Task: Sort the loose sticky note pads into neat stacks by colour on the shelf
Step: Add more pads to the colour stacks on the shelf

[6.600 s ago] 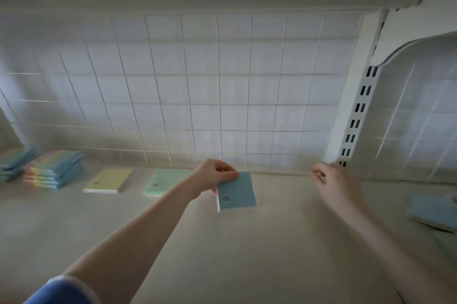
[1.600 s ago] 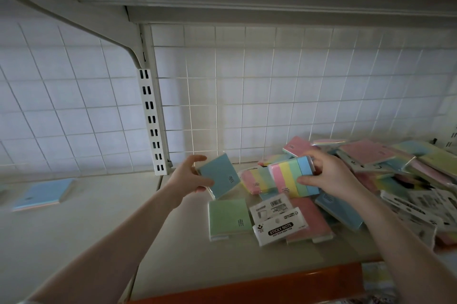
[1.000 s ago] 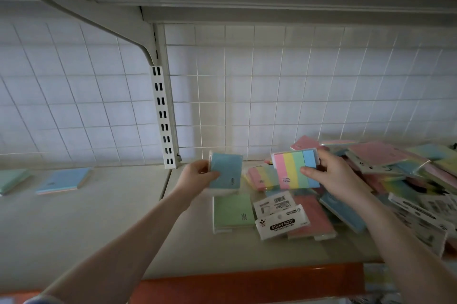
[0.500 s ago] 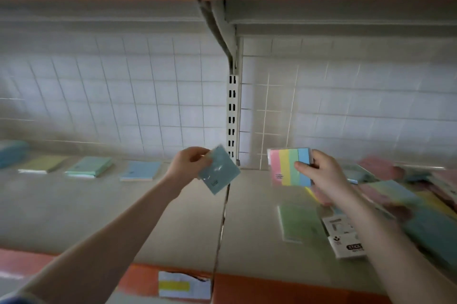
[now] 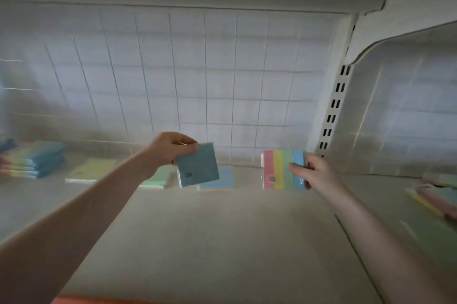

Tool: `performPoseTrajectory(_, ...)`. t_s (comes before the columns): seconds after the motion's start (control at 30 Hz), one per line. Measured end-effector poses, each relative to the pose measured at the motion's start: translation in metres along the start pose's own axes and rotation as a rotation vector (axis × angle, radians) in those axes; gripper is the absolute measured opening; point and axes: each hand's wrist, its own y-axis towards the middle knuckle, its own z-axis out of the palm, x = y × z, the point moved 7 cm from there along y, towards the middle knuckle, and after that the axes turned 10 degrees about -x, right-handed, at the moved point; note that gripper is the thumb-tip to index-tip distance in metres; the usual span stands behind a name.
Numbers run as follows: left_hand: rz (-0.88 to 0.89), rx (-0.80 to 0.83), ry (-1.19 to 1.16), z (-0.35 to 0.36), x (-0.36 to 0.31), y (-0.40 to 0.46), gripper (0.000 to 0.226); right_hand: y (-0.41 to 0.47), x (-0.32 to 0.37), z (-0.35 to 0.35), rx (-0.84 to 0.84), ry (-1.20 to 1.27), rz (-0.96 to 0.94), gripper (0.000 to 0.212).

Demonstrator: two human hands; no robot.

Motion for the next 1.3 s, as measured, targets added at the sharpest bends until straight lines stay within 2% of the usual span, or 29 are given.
performPoseTrajectory(0.13, -0.017, 0.071, 0.006, -0.005, 0.018, 0.02, 0.001, -0.008, 0.002, 0.021, -0.024, -0.029, 0.053, 0.011)
performPoseTrajectory(0.33, -0.024, 0.146, -0.011, 0.019, 0.027, 0.035, 0.007, -0.011, 0.005, 0.03, -0.056, -0.015, 0.12, 0.006)
performPoseTrajectory(0.47, -0.045, 0.166, -0.026, 0.04, 0.031, 0.039, 0.009, -0.01, -0.002, 0.028, -0.089, 0.009, 0.134, 0.015)
performPoseTrajectory(0.7, -0.052, 0.148, 0.031, 0.058, 0.039, 0.048, 0.007, -0.011, -0.015, 0.026, -0.073, 0.023, 0.159, 0.016)
performPoseTrajectory(1.0, 0.192, 0.122, 0.349, 0.063, 0.04, 0.048, 0.016, -0.014, -0.016, 0.026, -0.063, 0.081, 0.171, 0.011)
performPoseTrajectory(1.1, 0.207, 0.164, 0.348, 0.066, 0.044, 0.047, 0.018, -0.014, -0.015, 0.027, -0.063, 0.083, 0.165, 0.016)
performPoseTrajectory(1.3, 0.221, 0.199, 0.352, 0.066, 0.047, 0.047, 0.022, -0.013, -0.015, 0.028, -0.058, 0.063, 0.161, 0.01)
